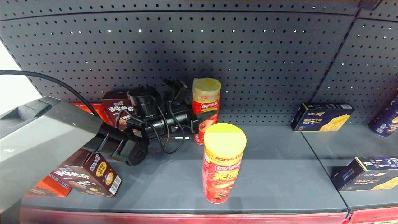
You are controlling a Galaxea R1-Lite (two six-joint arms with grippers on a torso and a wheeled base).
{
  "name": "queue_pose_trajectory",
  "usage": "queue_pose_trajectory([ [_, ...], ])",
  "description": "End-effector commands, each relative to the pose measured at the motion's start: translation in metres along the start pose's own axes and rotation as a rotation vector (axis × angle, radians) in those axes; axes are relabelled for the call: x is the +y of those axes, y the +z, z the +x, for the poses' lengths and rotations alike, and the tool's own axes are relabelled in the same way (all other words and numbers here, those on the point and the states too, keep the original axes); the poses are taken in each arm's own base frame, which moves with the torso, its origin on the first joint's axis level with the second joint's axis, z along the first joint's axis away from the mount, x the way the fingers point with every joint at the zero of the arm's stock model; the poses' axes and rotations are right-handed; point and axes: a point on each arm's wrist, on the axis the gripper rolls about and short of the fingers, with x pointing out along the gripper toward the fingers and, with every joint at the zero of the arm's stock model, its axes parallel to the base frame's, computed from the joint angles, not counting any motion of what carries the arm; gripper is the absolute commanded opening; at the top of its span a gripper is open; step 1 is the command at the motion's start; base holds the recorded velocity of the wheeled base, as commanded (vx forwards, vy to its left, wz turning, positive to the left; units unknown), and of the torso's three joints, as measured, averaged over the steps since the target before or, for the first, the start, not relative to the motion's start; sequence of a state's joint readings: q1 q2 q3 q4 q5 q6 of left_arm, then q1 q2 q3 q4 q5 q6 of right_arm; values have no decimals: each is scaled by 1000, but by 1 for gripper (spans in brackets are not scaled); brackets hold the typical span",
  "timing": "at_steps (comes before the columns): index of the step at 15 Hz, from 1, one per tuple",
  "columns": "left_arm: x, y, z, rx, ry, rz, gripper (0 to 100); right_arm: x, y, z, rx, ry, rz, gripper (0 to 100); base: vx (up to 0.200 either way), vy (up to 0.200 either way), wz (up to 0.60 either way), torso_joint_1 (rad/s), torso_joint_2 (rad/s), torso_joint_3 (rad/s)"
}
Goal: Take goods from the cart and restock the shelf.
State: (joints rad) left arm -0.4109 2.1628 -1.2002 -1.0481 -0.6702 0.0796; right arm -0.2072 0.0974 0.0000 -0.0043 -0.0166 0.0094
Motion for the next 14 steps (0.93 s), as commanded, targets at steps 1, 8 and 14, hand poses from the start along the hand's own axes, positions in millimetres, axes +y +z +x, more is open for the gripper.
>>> queue_pose_trajectory([
  [1, 0, -3, 0, 6, -1, -4, 100, 0, 0, 0, 2, 1, 0, 100, 0, 0, 0, 0, 0, 0],
  [8, -3, 1, -7, 46, -1, -54, 100, 0, 0, 0, 2, 1, 0, 100, 0, 0, 0, 0, 0, 0],
  [14, -6, 22, -10, 96, -4, -96, 100, 0, 0, 0, 2, 0, 0, 100, 0, 0, 0, 0, 0, 0],
])
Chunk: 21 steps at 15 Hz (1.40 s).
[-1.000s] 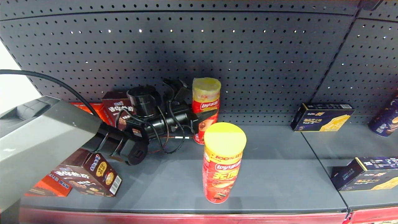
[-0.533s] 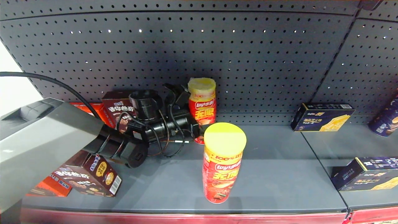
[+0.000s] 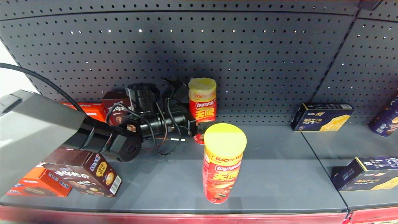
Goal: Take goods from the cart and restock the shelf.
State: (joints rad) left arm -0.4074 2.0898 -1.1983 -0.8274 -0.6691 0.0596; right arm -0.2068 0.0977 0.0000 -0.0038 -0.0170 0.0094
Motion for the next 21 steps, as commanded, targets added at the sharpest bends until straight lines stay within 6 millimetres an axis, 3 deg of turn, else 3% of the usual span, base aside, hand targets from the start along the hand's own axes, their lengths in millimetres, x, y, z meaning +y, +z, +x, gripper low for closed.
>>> queue_pose_trajectory([
  [1, -3, 17, -2, -21, 1, 17, 100, 0, 0, 0, 1, 1, 0, 100, 0, 0, 0, 0, 0, 0],
  [6, -9, 41, -14, 68, 46, -38, 100, 0, 0, 0, 1, 0, 0, 100, 0, 0, 0, 0, 0, 0],
  [12, -19, 41, -26, 221, 118, -40, 100, 0, 0, 0, 1, 0, 0, 100, 0, 0, 0, 0, 0, 0],
  [21, -21, 49, -40, 259, 301, 67, 100, 0, 0, 0, 1, 1, 0, 100, 0, 0, 0, 0, 0, 0],
])
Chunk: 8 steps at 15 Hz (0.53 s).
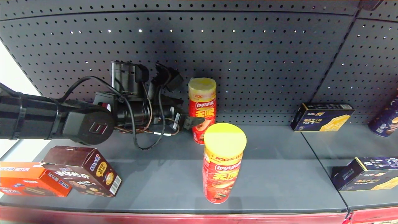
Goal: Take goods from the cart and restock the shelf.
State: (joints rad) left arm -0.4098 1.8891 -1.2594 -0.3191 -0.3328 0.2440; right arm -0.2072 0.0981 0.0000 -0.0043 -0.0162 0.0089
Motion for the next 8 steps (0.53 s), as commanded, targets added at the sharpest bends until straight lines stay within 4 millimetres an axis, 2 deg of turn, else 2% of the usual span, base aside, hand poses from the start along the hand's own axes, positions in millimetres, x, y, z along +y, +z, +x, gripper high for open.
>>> queue_pose_trajectory([
  [1, -1, 2, -8, -1, 22, 6, 100, 0, 0, 0, 1, 1, 0, 100, 0, 0, 0, 0, 0, 0],
  [4, -5, -3, -18, 19, 36, 5, 100, 0, 0, 0, 1, -1, 0, 100, 0, 0, 0, 0, 0, 0],
  [8, -3, -2, -18, 27, 104, 7, 100, 0, 0, 0, 1, -1, 0, 100, 0, 0, 0, 0, 0, 0],
])
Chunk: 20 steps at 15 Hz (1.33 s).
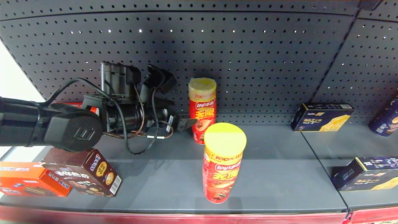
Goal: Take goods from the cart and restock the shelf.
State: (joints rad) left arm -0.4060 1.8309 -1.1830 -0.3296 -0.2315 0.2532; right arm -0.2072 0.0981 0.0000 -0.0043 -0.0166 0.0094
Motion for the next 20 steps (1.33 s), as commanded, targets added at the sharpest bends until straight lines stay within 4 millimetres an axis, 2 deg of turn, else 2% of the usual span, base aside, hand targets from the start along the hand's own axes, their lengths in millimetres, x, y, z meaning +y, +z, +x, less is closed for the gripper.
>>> queue_pose_trajectory([
  [1, 1, 1, 1, 1, 20, 1, 100, 0, 0, 0, 1, 1, 0, 100, 0, 0, 0, 0, 0, 0],
  [14, 4, -2, 14, 25, 102, -9, 100, 0, 0, 0, 1, 0, 0, 100, 0, 0, 0, 0, 0, 0],
  [16, 1, -2, 7, 27, 103, -9, 100, 0, 0, 0, 1, 1, 0, 100, 0, 0, 0, 0, 0, 0],
  [20, -1, 2, -19, -9, 168, 7, 100, 0, 0, 0, 1, 0, 0, 100, 0, 0, 0, 0, 0, 0],
])
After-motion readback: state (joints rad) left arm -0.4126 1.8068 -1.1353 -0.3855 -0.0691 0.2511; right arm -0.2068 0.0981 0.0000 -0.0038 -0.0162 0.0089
